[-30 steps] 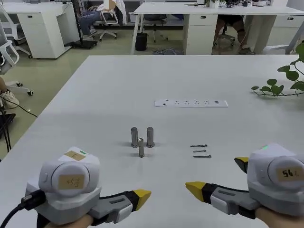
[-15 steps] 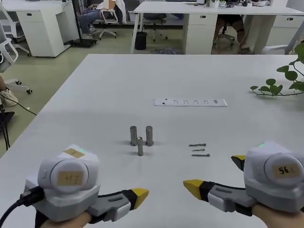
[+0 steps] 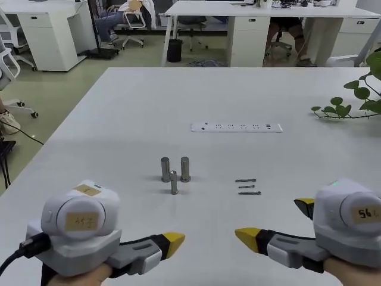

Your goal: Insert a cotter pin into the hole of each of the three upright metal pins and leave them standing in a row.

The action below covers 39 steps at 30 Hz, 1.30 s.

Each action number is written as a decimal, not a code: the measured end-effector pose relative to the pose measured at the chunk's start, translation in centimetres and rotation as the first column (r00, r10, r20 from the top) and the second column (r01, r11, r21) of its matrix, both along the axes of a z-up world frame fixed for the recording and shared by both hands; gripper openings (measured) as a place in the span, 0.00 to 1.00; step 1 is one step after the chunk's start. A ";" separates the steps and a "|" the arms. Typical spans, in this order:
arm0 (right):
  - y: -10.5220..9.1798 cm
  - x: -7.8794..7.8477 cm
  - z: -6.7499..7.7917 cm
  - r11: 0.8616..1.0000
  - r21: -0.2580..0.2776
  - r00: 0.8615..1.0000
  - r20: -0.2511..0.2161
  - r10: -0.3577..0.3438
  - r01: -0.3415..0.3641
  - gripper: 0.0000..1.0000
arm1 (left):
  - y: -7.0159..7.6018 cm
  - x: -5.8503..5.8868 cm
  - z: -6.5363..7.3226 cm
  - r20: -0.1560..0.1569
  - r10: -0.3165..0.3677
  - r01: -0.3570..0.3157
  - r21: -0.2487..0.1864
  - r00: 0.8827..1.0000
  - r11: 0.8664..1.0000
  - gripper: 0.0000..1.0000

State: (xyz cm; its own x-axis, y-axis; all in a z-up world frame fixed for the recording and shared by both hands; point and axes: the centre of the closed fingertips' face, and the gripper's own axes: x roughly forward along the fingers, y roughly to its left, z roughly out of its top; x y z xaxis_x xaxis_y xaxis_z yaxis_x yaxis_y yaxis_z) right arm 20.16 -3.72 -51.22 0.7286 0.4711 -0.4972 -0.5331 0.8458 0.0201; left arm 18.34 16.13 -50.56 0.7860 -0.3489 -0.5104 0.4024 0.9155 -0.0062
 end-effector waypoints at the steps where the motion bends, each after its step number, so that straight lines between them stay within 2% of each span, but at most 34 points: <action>1: 0.0 -0.1 0.0 1.000 -0.001 1.000 0.000 0.004 -0.004 0.78 | 0.0 0.0 0.0 -0.001 0.001 -0.001 -0.002 1.000 1.000 0.84; 7: -0.2 -0.1 0.0 1.000 -0.003 1.000 0.000 -0.001 0.001 0.78 | 0.2 -0.1 0.3 0.002 0.010 -0.010 -0.026 1.000 1.000 0.82; 12: -0.4 -0.2 -0.2 1.000 -0.013 1.000 -0.003 -0.001 0.001 0.79 | 0.2 -0.2 0.1 -0.003 0.009 -0.009 -0.032 1.000 0.999 0.78; 25: -0.7 0.0 0.2 1.000 0.012 1.000 0.007 -0.010 0.010 0.78 | 0.4 -0.1 -0.1 0.000 0.011 -0.011 -0.036 1.000 0.999 0.75; 29: -0.6 0.0 0.5 1.000 0.019 1.000 0.015 -0.010 0.010 0.78 | 0.2 0.1 -0.2 0.001 0.005 -0.005 -0.036 1.000 0.999 0.73; 32: -0.6 -0.1 0.3 1.000 0.019 1.000 0.002 -0.007 0.007 0.78 | 0.0 0.3 -0.3 0.000 0.003 -0.003 -0.038 1.000 0.999 0.72; 39: -0.4 -0.3 0.0 1.000 0.022 1.000 -0.009 0.008 -0.007 0.77 | -0.1 1.6 -0.5 0.007 -0.006 0.007 -0.052 1.000 0.999 0.66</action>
State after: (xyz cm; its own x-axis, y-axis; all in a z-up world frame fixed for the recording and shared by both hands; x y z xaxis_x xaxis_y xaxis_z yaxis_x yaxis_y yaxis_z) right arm 19.82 -4.07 -51.18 0.7208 0.4873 -0.4930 -0.5391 0.8411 0.0432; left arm 19.97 16.02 -51.08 0.7867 -0.3803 -0.4862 0.4086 0.9112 -0.0517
